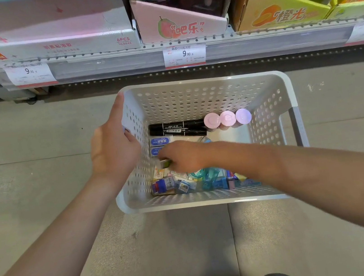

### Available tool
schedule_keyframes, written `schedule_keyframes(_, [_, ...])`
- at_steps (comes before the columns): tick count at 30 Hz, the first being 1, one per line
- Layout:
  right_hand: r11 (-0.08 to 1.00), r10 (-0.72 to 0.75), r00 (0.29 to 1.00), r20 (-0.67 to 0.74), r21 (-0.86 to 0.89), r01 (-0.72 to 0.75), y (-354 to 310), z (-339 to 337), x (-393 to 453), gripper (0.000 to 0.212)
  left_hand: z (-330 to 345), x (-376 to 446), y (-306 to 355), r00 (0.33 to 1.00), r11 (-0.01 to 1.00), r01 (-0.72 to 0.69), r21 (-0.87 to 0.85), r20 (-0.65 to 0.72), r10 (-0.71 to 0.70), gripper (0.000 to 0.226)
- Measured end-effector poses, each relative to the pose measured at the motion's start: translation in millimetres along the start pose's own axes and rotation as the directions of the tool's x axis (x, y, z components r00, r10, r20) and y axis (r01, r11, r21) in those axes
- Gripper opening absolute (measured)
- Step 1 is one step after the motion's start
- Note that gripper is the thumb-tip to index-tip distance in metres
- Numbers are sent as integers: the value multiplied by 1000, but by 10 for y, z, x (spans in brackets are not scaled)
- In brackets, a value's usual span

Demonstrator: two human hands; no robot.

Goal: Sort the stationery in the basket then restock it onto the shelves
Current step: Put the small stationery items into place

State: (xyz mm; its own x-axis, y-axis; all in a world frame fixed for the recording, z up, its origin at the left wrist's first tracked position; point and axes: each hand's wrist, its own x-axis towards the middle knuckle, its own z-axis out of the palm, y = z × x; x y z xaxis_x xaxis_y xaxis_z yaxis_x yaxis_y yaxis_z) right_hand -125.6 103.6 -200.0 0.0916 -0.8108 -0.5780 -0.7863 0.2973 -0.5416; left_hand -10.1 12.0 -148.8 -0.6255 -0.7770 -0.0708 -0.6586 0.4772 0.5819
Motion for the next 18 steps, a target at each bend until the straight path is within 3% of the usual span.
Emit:
schedule_keyframes(6, [921,-168,986,21,-353,165,-60,379,237,53,-5,-18,0,1000,1000,7,-2,12,-7,74])
schedule_keyframes(18, [860,-212,977,20,-470,196,-32,336,154,51,2,-14,-3,1000,1000,-1,2,11,1,73])
